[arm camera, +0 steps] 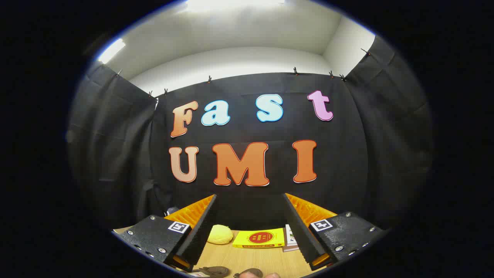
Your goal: Open the storage box then place both shoes into the box .Put the left shoe in first, then the right shoe, with the right side of both shoes facing outward in a uniform manner.
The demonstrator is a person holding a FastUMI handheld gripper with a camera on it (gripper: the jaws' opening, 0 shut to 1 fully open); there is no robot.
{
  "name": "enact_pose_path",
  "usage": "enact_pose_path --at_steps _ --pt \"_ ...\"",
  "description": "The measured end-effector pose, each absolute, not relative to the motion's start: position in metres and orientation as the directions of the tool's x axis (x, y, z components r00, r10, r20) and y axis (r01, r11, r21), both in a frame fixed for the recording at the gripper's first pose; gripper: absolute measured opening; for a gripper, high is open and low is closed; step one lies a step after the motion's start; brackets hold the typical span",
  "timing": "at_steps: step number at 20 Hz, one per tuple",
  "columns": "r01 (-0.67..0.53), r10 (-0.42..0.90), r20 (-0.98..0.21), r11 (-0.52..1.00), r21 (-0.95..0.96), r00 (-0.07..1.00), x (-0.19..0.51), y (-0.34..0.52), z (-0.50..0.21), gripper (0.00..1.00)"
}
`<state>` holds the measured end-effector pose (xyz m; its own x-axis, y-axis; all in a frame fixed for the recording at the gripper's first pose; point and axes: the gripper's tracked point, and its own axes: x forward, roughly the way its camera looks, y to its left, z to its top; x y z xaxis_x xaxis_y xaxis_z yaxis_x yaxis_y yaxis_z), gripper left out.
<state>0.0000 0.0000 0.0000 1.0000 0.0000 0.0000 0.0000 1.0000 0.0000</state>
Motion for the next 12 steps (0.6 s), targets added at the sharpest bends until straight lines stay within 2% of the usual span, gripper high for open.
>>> enact_pose_path --at_steps 12 --pt "0.025 -0.025 0.004 1.0 -0.02 1.0 -0.003 0.003 0.011 0.98"
